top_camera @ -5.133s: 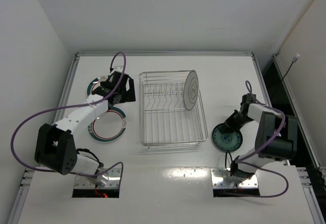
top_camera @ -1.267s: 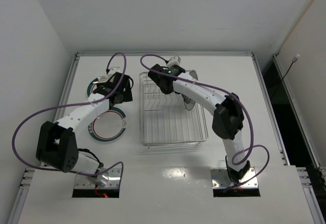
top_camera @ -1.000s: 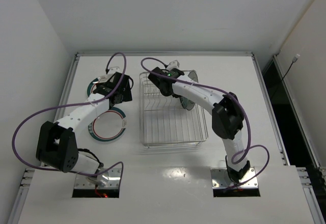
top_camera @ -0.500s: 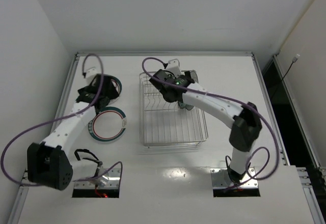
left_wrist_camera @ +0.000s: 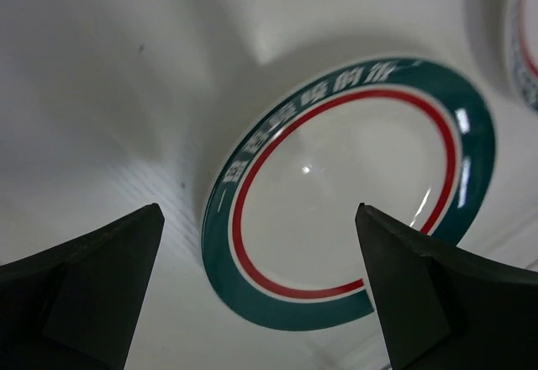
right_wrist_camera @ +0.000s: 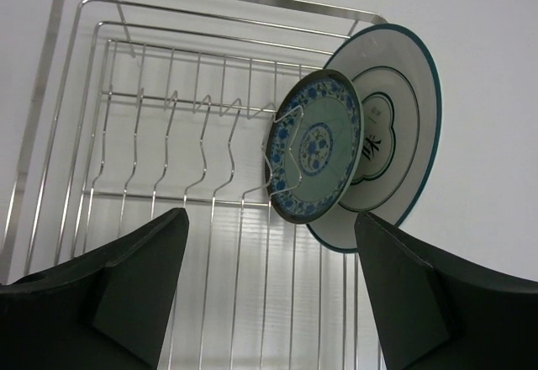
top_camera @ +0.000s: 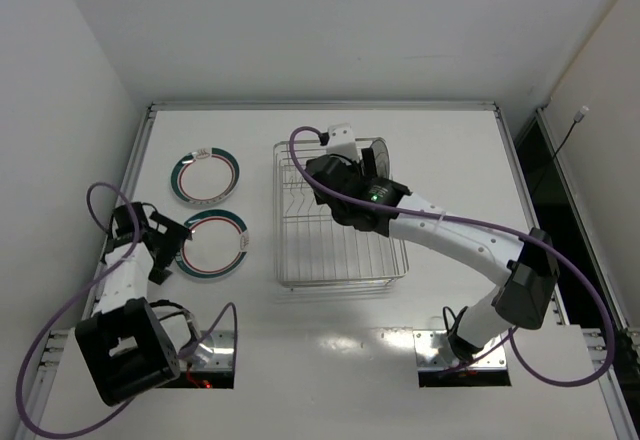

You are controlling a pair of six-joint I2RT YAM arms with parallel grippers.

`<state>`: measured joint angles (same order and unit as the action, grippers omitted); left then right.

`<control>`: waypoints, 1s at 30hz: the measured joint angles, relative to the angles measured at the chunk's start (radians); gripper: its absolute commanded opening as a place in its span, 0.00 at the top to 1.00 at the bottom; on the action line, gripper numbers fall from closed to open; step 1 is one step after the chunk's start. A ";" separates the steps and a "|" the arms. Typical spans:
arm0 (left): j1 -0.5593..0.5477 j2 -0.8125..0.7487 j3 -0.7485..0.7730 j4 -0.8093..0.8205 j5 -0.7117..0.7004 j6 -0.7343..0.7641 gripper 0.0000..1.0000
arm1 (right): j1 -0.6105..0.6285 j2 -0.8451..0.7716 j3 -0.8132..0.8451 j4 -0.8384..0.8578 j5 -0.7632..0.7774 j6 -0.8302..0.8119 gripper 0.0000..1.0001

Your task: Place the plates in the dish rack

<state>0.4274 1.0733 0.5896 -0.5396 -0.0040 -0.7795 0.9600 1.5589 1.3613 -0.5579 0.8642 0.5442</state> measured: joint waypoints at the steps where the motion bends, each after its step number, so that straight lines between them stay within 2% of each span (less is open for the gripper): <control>1: 0.013 0.000 -0.032 -0.002 0.034 -0.008 0.03 | 0.000 0.000 0.000 0.008 -0.002 -0.003 0.23; 6: 0.023 -0.002 -0.097 0.002 0.132 -0.030 0.03 | 0.000 0.000 -0.010 0.036 -0.006 -0.009 0.23; 10: 0.027 0.019 -0.128 0.050 0.181 -0.041 0.11 | 0.000 0.000 -0.018 0.042 -0.011 -0.011 0.23; 11: 0.027 0.040 -0.137 0.066 0.192 -0.042 0.17 | 0.000 0.000 -0.019 0.043 -0.011 -0.011 0.23; 16: 0.038 0.113 -0.131 0.107 0.254 -0.052 0.25 | 0.000 0.000 -0.019 0.050 -0.017 -0.012 0.23; 17: 0.039 0.119 -0.132 0.116 0.264 -0.055 0.33 | 0.000 0.000 -0.021 0.052 -0.018 -0.013 0.23; 19: 0.039 0.129 -0.138 0.135 0.279 -0.061 0.42 | 0.000 0.000 -0.025 0.052 -0.020 -0.014 0.23; 20: 0.039 0.132 -0.140 0.142 0.287 -0.066 0.51 | -0.001 0.000 -0.027 0.052 -0.021 -0.014 0.23; 24: 0.039 0.130 -0.146 0.153 0.303 -0.067 0.59 | -0.001 0.002 -0.027 0.053 -0.023 -0.014 0.23; 28: 0.039 0.103 -0.156 0.122 0.296 -0.061 0.79 | -0.001 0.002 -0.034 0.054 -0.025 -0.014 0.23; 30: 0.039 0.079 -0.158 0.096 0.292 -0.058 0.94 | -0.001 0.002 -0.035 0.055 -0.026 -0.014 0.23</control>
<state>0.4664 1.1522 0.4320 -0.4435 0.2878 -0.8379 0.9592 1.5608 1.3262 -0.5034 0.8379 0.5304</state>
